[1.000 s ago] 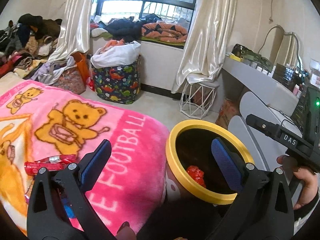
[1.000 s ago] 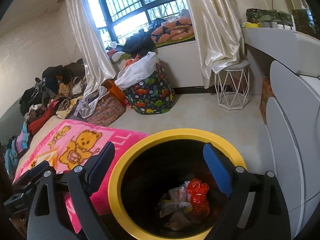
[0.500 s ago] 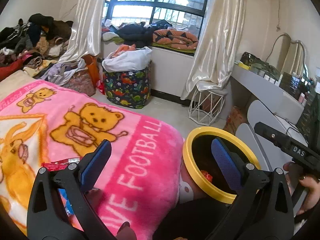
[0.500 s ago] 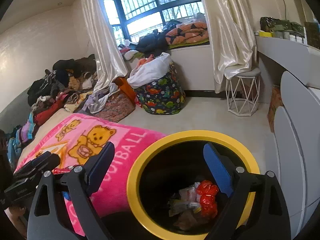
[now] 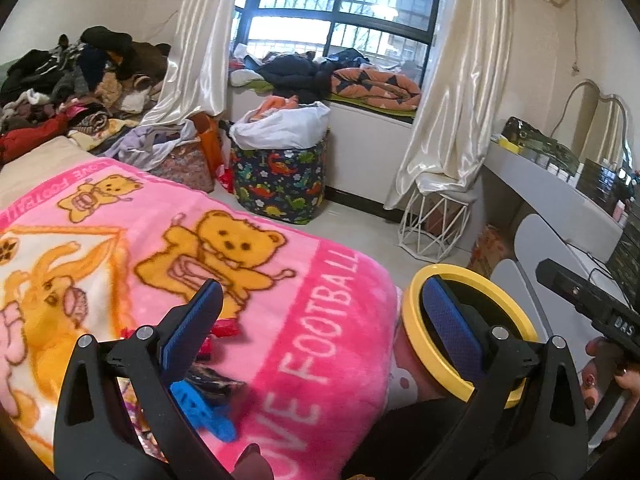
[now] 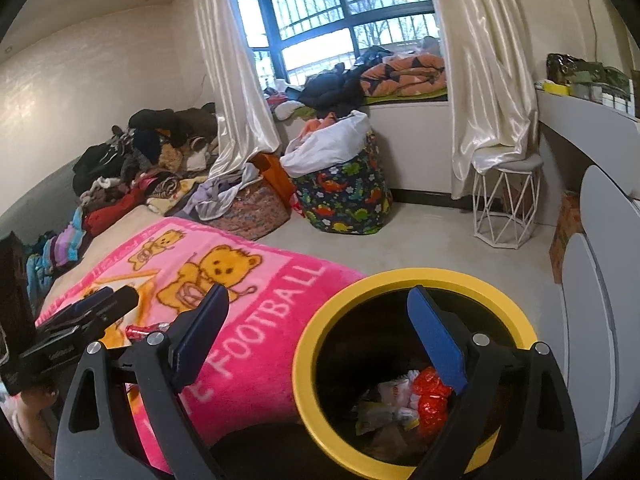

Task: Collect trash
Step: 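Move both open grippers back over the trash on the blanket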

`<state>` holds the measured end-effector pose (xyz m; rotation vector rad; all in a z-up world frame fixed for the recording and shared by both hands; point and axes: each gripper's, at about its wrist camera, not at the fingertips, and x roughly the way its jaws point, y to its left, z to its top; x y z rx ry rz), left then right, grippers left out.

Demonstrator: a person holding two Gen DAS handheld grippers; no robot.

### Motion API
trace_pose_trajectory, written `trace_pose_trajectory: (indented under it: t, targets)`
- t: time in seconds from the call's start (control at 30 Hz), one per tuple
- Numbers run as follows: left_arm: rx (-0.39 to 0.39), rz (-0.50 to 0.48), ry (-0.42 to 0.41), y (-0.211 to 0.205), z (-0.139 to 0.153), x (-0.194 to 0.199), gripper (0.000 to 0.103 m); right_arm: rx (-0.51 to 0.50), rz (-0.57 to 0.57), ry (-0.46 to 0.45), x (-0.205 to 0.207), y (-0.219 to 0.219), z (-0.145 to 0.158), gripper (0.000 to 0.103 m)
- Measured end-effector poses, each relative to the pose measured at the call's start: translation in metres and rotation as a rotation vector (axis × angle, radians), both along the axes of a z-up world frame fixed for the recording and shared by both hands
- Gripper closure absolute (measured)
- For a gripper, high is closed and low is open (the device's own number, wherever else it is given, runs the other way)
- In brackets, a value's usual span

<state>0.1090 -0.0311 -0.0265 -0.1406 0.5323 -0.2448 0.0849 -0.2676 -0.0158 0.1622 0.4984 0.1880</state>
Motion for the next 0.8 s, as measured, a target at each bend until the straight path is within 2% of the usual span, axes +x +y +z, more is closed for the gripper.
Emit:
trace_pose_trajectory:
  t: [0.4,0.8]
  targets:
    - [-0.026,0.092,0.015,0.045,-0.007,0.004,0.011,-0.031,0.105,0.01,-0.002,0.046,-0.003,0.015]
    - [-0.064,0.227,0.042,0.11,-0.017,0.007,0.011,-0.058,0.261,0.087,0.001,0.117,-0.021,0.015]
